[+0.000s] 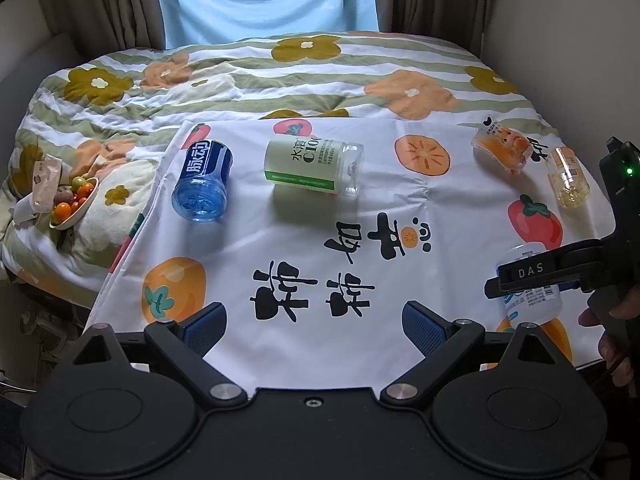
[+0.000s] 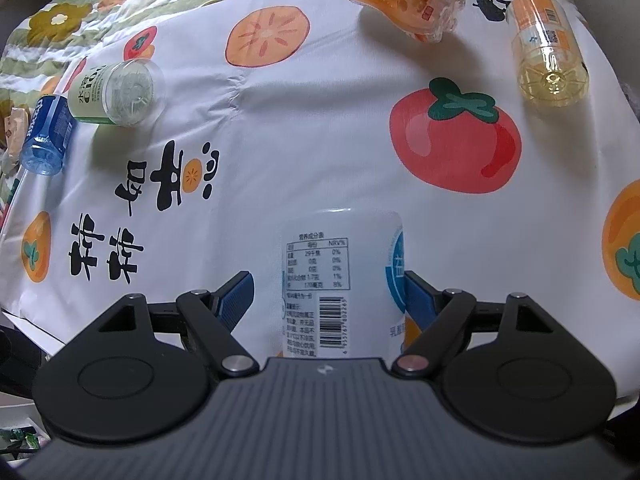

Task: Flip cup upright

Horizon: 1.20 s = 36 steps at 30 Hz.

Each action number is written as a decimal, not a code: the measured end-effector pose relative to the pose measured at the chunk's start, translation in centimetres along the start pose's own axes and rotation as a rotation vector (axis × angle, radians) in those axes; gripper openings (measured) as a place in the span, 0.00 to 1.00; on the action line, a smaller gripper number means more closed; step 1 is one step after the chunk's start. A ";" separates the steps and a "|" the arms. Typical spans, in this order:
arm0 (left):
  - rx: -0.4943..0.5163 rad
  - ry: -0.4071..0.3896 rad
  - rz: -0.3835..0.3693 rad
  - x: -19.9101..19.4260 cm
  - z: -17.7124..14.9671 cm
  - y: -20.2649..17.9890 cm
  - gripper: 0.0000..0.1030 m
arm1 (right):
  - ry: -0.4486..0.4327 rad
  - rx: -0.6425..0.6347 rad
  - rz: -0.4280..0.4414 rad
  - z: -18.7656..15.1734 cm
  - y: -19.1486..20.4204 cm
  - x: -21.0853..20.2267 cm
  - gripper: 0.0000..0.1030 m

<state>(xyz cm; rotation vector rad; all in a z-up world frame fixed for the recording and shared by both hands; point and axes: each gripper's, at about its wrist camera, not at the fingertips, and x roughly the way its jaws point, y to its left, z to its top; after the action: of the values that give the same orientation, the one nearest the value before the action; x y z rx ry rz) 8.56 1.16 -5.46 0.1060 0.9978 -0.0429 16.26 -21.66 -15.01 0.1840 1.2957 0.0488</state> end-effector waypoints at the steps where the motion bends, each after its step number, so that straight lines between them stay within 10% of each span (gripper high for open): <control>1: 0.001 0.000 -0.001 0.0 0.0 -0.1 0.94 | 0.001 0.001 0.000 0.0 0.0 0.0 0.92; 10: 0.015 -0.006 -0.013 -0.4 0.1 -0.9 0.94 | -0.024 -0.002 -0.005 -0.1 -0.3 -1.3 0.92; 20: 0.077 -0.032 -0.114 -1.9 2.7 -5.1 0.94 | -0.236 0.114 -0.010 -2.0 -6.3 -11.5 0.92; 36: 0.061 0.264 -0.241 7.4 7.0 -16.9 0.93 | -0.297 0.240 -0.016 -6.7 -14.4 -14.3 0.94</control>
<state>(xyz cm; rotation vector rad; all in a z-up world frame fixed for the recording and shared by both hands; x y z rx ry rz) 17.02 -16.27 -9.03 0.0467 1.2699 -0.2860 4.96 -37.14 -5.43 0.3722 1.0041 -0.1435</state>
